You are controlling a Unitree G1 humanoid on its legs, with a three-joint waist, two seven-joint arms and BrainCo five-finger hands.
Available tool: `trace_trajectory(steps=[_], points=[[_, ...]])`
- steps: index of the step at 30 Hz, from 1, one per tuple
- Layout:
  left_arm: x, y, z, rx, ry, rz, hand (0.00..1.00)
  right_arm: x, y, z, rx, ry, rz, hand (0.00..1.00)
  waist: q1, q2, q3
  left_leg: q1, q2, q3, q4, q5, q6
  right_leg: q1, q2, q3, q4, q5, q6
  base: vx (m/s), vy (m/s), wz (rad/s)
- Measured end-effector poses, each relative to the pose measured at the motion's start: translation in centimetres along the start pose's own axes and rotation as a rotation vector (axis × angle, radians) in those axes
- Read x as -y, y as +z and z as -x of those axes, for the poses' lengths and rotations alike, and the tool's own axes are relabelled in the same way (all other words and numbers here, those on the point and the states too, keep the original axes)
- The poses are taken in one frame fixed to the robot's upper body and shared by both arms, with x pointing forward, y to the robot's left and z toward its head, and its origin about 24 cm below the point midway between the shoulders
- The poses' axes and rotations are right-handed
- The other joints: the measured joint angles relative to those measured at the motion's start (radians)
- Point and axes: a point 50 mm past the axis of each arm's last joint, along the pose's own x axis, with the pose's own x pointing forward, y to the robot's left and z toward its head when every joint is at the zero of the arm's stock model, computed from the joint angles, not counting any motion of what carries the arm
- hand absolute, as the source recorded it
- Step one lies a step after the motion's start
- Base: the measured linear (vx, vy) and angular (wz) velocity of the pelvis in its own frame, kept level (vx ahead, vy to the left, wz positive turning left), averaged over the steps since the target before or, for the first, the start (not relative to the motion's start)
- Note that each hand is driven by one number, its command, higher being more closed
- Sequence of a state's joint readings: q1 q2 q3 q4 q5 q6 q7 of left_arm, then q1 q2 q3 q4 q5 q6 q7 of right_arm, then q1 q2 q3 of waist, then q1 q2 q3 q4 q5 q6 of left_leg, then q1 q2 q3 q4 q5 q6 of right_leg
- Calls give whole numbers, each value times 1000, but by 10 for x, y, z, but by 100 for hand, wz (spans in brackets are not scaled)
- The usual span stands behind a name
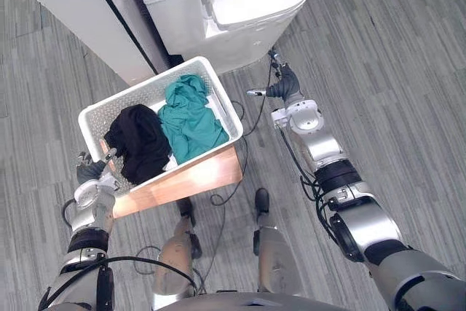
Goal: Pick up the laundry basket with both hands and put the clothes into the washing machine.
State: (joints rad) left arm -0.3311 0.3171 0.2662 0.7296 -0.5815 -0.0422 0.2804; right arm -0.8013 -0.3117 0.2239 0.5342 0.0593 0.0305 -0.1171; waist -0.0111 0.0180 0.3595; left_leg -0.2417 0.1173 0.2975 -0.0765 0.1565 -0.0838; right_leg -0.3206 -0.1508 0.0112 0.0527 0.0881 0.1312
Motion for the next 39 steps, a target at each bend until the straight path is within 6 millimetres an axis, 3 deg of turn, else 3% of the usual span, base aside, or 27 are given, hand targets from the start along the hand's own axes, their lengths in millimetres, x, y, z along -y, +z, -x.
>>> trace_trajectory(steps=[20, 30, 39], points=[[28, 2, -2, -5, -115, -160, 0, -29, -16, -2, -86, 99, 137, 0, 3, 40, 43, -58, -1, -15, -2, 27, 1, -65, -2, -5, 28, 5, 1, 1, 0, 1], [34, 9, -3, 13, -128, -159, 0, -53, -12, 0, -66, 176, 163, 0, 5, 44, 46, -84, -1, -16, -2, 33, 1, -95, -2, -1, 36, 8, 3, 0, 0, 0], [45, 24, -6, 57, -155, -186, 0, -55, -3, -4, -33, 179, 205, 0, 11, 50, 61, -93, -1, -24, -2, 38, 0, -100, -2, -10, 39, 9, 3, 2, -2, 1]])
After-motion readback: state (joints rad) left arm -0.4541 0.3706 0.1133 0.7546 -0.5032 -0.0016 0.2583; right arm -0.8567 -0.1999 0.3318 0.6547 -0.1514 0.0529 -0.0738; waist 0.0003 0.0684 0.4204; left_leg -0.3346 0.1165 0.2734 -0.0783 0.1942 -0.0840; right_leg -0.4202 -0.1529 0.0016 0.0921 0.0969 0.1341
